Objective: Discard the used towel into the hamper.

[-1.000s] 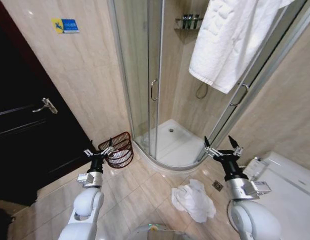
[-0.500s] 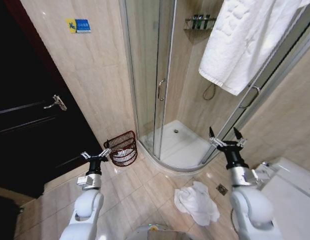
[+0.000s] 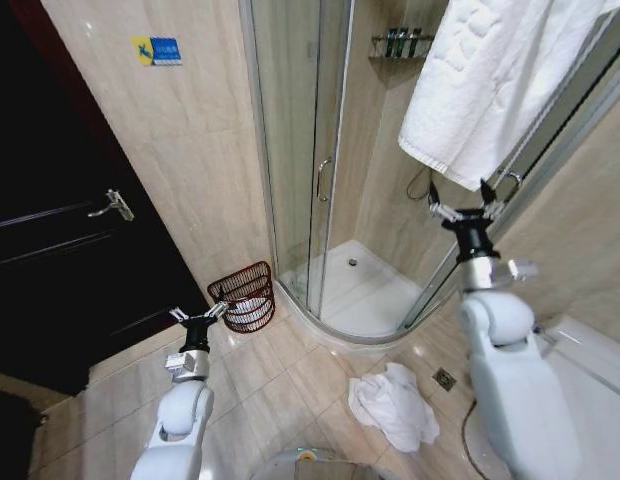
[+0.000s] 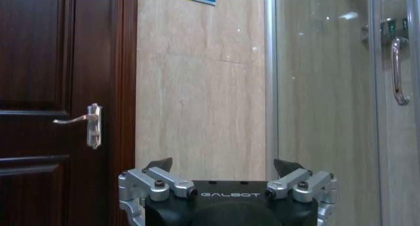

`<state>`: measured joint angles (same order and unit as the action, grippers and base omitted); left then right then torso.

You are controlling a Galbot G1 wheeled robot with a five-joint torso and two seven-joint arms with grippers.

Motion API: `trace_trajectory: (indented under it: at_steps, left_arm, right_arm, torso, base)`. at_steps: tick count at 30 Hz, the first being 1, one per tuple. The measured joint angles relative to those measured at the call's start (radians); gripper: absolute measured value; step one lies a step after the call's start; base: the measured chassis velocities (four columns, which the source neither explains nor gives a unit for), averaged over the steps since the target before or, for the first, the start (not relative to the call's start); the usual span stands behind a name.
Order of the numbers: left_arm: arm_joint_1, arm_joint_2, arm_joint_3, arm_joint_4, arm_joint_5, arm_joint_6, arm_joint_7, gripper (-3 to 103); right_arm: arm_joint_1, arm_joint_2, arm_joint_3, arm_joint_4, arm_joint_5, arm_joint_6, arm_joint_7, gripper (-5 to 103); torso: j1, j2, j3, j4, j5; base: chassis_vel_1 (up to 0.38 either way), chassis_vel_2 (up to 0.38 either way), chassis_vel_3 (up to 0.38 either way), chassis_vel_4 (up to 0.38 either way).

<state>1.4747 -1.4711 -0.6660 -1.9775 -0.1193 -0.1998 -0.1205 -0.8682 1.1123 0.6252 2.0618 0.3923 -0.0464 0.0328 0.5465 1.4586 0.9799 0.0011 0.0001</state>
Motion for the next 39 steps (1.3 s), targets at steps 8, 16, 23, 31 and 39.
trace_trajectory:
  at_steps: [8, 16, 23, 31, 39]
  left_arm:
    - [-0.002, -0.047, 0.023, 0.001, 0.043, 0.001, -0.018, 100]
    - [0.006, -0.049, -0.011, -0.010, 0.035, -0.005, -0.021, 100]
    - [0.011, -0.046, -0.057, -0.008, 0.007, -0.018, -0.017, 100]
    - [0.012, -0.050, -0.068, -0.003, -0.004, -0.027, -0.011, 100]
    - [0.025, -0.060, -0.069, -0.003, -0.005, -0.039, -0.007, 100]
  right_arm:
    - [0.209, -0.105, -0.060, -0.008, 0.123, -0.132, 0.035, 100]
    - [0.431, -0.159, -0.156, -0.109, 0.144, -0.182, 0.054, 100]
    - [0.756, -0.168, -0.337, -0.236, 0.157, -0.276, 0.115, 100]
    - [0.937, -0.147, -0.429, -0.329, 0.146, -0.338, 0.200, 100]
    - [1.111, -0.112, -0.497, -0.422, 0.147, -0.362, 0.248, 100]
  torso:
    - [0.000, 0.000, 0.000, 0.0000, -0.0002]
    - [0.000, 0.000, 0.000, -0.0001, 0.0005]
    - [0.000, 0.000, 0.000, 0.0004, -0.0004]
    - [0.000, 0.000, 0.000, 0.0000, -0.0002]
    - [0.000, 0.000, 0.000, 0.0002, -0.0002]
  base:
    - [0.000, 0.000, 0.000, 0.000]
    - [0.000, 0.000, 0.000, 0.000]
    - [0.000, 0.000, 0.000, 0.000]
    - [0.000, 0.000, 0.000, 0.000]
    - [0.000, 0.000, 0.000, 0.000]
